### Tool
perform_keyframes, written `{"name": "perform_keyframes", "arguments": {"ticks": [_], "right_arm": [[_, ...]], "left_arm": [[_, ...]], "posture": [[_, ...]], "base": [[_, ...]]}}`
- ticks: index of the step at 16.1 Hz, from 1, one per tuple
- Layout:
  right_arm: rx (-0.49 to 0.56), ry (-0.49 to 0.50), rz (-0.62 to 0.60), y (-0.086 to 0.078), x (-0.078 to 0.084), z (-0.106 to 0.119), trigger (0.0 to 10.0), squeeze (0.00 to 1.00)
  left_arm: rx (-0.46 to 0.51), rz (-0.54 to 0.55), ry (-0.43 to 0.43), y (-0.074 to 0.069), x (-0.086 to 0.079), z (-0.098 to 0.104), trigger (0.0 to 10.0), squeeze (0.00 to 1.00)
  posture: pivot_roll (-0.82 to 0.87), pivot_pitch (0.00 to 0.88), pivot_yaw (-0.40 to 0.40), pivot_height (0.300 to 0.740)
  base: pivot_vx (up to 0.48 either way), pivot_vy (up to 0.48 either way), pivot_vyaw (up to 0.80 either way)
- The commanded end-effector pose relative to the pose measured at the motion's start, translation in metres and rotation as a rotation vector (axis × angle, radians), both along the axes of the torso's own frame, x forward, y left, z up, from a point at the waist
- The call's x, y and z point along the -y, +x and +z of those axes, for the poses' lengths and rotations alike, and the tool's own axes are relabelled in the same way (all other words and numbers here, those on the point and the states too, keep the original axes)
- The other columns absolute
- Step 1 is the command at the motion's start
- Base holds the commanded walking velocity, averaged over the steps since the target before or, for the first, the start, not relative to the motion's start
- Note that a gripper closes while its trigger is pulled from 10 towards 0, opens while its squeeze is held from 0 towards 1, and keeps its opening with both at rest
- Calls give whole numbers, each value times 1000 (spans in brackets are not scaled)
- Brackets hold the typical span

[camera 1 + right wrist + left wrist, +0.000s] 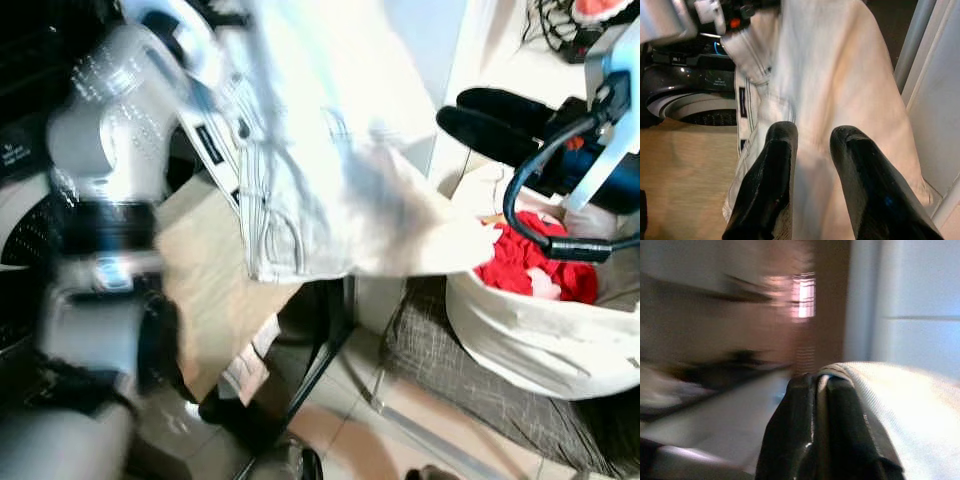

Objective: Clothes washing

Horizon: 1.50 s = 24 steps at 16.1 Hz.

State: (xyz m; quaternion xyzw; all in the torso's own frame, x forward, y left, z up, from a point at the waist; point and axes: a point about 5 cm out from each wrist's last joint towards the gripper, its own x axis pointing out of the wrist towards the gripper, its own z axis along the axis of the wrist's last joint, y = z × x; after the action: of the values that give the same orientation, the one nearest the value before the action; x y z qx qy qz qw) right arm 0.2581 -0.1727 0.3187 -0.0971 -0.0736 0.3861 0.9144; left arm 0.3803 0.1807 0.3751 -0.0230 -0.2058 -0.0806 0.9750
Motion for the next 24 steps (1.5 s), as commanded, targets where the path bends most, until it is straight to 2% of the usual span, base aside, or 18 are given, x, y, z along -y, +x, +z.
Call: {"name": "perform_keyframes", "arguments": {"ticks": [1, 2, 3, 4, 5, 7, 8, 9, 10, 11, 12, 13, 14, 15, 16, 17, 18, 24], "right_arm": [[9, -14, -10, 1, -3, -2, 10000, 0], [19, 0, -30, 4, -3, -2, 10000, 0], [21, 4, -34, 5, -4, -2, 10000, 0], [33, 23, -52, 9, -4, 0, 10000, 0], [42, 39, -63, 13, -5, 2, 10000, 0], [46, 41, -62, 15, -8, 1, 10000, 0], [45, 37, -61, 15, -11, -2, 10000, 0], [44, 36, -61, 15, -12, -3, 10000, 0], [41, 33, -63, 14, -13, -5, 10000, 0], [33, 34, -65, 12, -13, -8, 10000, 0], [22, 31, -67, 11, -14, -11, 10000, 0], [19, 28, -66, 10, -14, -12, 10000, 0], [-32, 0, -50, 7, -17, -21, 10000, 0], [-69, -36, -29, 4, -19, -29, 10000, 0], [-150, -89, 24, -3, -23, -44, 10000, 0], [-150, -89, 24, -3, -23, -44, 10000, 0], [-190, -59, 65, -8, -28, -50, 10000, 0], [-213, -34, 87, -11, -34, -54, 10000, 0]], "left_arm": [[206, 283, 53, -16, -37, 51, 0, 0], [440, 697, 291, -41, -67, 96, 0, 0], [528, 812, 359, -51, -72, 110, 0, 0], [716, 980, 504, -69, -67, 135, 0, 0], [761, 1064, 619, -65, -62, 142, 0, 0], [599, 992, 679, -34, -61, 116, 0, 0], [395, 886, 706, -6, -62, 76, 0, 0], [331, 860, 726, 2, -62, 61, 0, 0], [160, 795, 756, 18, -63, 22, 0, 0], [-55, 686, 722, 30, -64, -23, 0, 0], [-241, 567, 683, 36, -62, -62, 4667, 0], [-283, 542, 660, 37, -61, -73, 10000, 0], [-451, 515, 462, 36, -67, -106, 10000, 0], [-551, 500, 374, 34, -70, -123, 10000, 0], [-653, 471, 213, 30, -73, -143, 10000, 0], [-653, 471, 213, 30, -73, -143, 10000, 0], [-708, 456, 186, 27, -76, -153, 10000, 1000], [-685, 510, 105, 24, -89, -146, 10000, 1000]], "posture": [[-41, 0, 104, 740], [-38, 0, 101, 740], [-38, 0, 101, 740], [-27, 0, 85, 740], [-24, 0, 85, 740], [-25, 0, 88, 740], [-34, 0, 95, 740], [-36, 0, 98, 740], [-40, 0, 100, 740], [-45, 0, 103, 740], [-46, 0, 104, 740], [-46, 0, 104, 740], [-54, 0, 108, 740], [-57, 0, 108, 740], [-56, 0, 109, 740], [-56, 0, 109, 740], [-56, 0, 107, 740], [-55, 0, 106, 740]], "base": [[0, 0, 0], [0, 0, 0], [0, 0, 0], [0, 0, 0], [0, 0, 0], [0, 0, 0], [0, 0, 0], [0, 0, 0], [0, 0, 0], [0, 0, 0], [0, 0, 0], [0, 0, 0], [0, 0, 0], [0, 0, 0], [0, 0, 0], [0, 0, 0], [0, 0, 0], [0, 0, 0]]}}
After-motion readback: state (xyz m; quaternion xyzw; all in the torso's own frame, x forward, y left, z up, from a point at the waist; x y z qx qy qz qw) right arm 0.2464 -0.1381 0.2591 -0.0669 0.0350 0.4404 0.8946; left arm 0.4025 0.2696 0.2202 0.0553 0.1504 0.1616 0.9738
